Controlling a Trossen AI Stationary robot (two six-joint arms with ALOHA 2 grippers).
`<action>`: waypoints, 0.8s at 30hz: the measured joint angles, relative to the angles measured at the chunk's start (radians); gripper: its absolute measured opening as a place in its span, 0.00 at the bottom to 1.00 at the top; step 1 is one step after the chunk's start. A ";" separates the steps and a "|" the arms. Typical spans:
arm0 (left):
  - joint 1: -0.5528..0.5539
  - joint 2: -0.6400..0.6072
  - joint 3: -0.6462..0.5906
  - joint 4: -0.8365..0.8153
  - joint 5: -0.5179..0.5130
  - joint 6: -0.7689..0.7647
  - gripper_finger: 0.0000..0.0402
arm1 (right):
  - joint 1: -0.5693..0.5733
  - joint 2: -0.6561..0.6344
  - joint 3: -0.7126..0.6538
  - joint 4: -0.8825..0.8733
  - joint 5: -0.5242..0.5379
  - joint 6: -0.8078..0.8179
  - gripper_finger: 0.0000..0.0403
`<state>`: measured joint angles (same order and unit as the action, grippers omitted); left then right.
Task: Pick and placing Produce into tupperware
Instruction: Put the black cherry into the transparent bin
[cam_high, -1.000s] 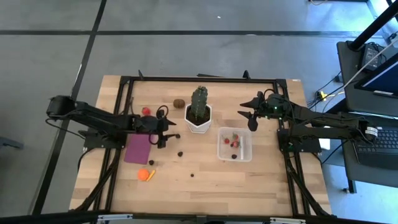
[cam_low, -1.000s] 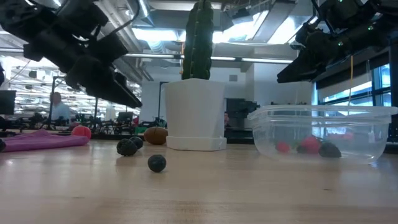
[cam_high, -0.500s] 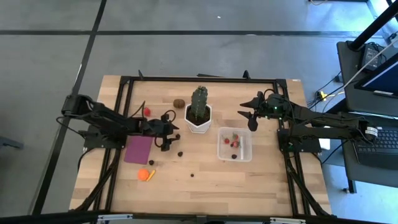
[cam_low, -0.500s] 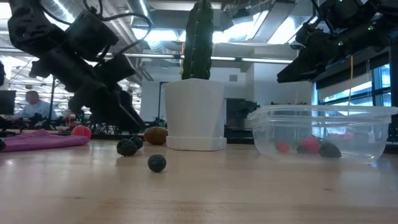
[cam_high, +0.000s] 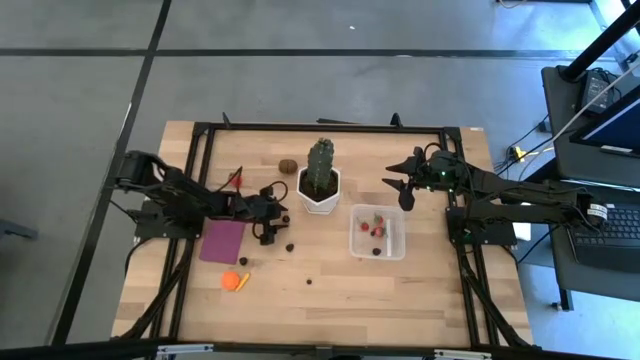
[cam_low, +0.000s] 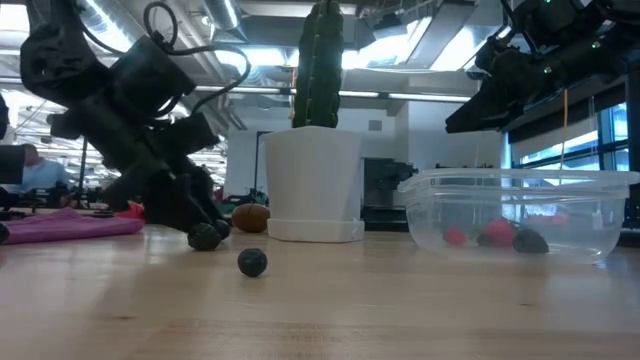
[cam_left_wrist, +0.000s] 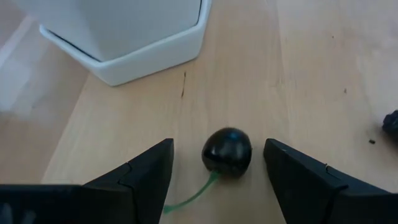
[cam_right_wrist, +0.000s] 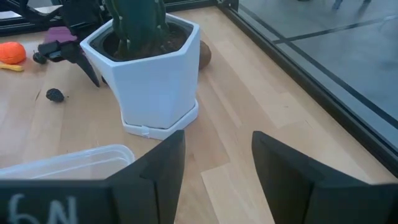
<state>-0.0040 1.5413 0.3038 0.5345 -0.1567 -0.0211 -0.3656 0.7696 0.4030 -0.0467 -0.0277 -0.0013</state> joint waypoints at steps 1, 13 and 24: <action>0.000 0.006 0.000 0.010 0.000 0.000 0.61 | 0.000 0.000 0.000 0.000 0.000 0.000 0.47; 0.001 0.025 0.000 0.046 -0.001 -0.004 0.61 | 0.000 0.000 0.000 0.000 0.000 0.000 0.47; 0.000 0.024 0.002 0.030 0.003 -0.031 0.52 | 0.000 0.000 0.000 0.000 0.000 0.000 0.47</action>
<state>-0.0040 1.5658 0.3054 0.5648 -0.1537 -0.0521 -0.3656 0.7696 0.4034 -0.0467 -0.0277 -0.0010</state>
